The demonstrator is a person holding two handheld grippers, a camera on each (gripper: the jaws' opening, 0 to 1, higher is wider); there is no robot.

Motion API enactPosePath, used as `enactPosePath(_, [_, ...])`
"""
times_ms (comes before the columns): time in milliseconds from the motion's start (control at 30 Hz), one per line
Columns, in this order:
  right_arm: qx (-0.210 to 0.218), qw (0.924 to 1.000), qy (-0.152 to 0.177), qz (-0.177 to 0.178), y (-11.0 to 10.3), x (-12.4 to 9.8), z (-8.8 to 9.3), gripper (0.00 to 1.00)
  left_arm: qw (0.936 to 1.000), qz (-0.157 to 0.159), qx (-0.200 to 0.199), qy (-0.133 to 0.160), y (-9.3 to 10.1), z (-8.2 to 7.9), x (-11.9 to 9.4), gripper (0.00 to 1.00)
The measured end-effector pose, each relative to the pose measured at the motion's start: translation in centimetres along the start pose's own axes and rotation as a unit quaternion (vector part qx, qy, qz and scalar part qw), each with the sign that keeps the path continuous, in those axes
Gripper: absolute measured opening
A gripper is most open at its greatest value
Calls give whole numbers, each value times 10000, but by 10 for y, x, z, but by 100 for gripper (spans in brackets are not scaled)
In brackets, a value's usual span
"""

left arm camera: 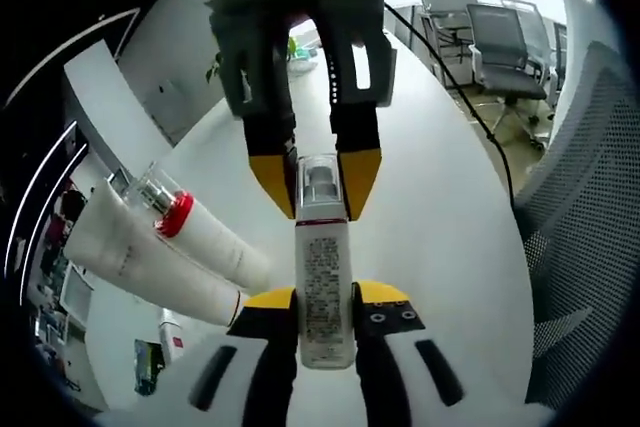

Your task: Arrange the skincare products in the storage area until every visible bottle or jar stands upright without overlapping.

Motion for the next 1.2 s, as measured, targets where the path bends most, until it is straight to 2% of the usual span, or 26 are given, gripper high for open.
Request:
enactPosePath(67, [-16, 9999, 65, -77, -1, 2, 3, 12, 9999, 78, -140, 19, 2, 0, 1, 19])
enactPosePath(233, [129, 9995, 248, -167, -5, 5, 11, 13, 9997, 152, -160, 51, 7, 0, 3, 19])
enactPosePath(533, [834, 9943, 637, -163, -11, 3, 22, 15, 9994, 190, -214, 195, 13, -2, 3, 19])
enactPosePath(633, [1171, 9897, 815, -96, -10, 0, 25, 18, 9993, 147, -240, 259, 12, -4, 2, 19])
enactPosePath(767, [1489, 9852, 854, 39, -7, -5, 37, 23, 9983, 68, -380, 442, 9, -6, -1, 19])
enactPosePath(833, [1832, 9779, 1006, 55, -7, -8, 42, 23, 9975, -3, -488, 505, 6, -5, -2, 19])
enactPosePath(900, [2263, 9656, 1279, -2, -7, -12, 44, 22, 9969, -73, -550, 564, 4, -3, -3, 19])
enactPosePath(933, [2522, 9571, 1428, 15, -6, -15, 44, 21, 9964, -126, -591, 594, 3, -2, -3, 19])
enactPosePath(967, [2853, 9444, 1634, 78, -4, -18, 45, 20, 9949, -163, -754, 651, 1, 0, -4, 19])
enactPosePath(1033, [3304, 9248, 1878, 149, -3, -23, 44, 19, 9912, -294, -970, 847, -2, 0, -4, 19])
enactPosePath(1067, [3583, 9101, 2075, 150, -2, -25, 44, 17, 9902, -317, -1037, 875, -3, 0, -4, 19])
enactPosePath(1133, [3940, 8903, 2275, 196, -1, -28, 45, 18, 9855, -461, -1248, 1055, -8, 1, -5, 19])
enactPosePath(1200, [4277, 8673, 2534, 260, -1, -30, 44, 21, 9802, -580, -1467, 1200, -12, 2, -6, 19])
Point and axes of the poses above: the point that each gripper's makers call its tool centre point, and the gripper's own axes: x roughly forward along the fingers, y roughly to its right, z roughly out of its underside, the point moved 7 cm from there along -x, roughly backward along the fingers, and after that the axes turned 1 degree about y, right-handed, at the moved point
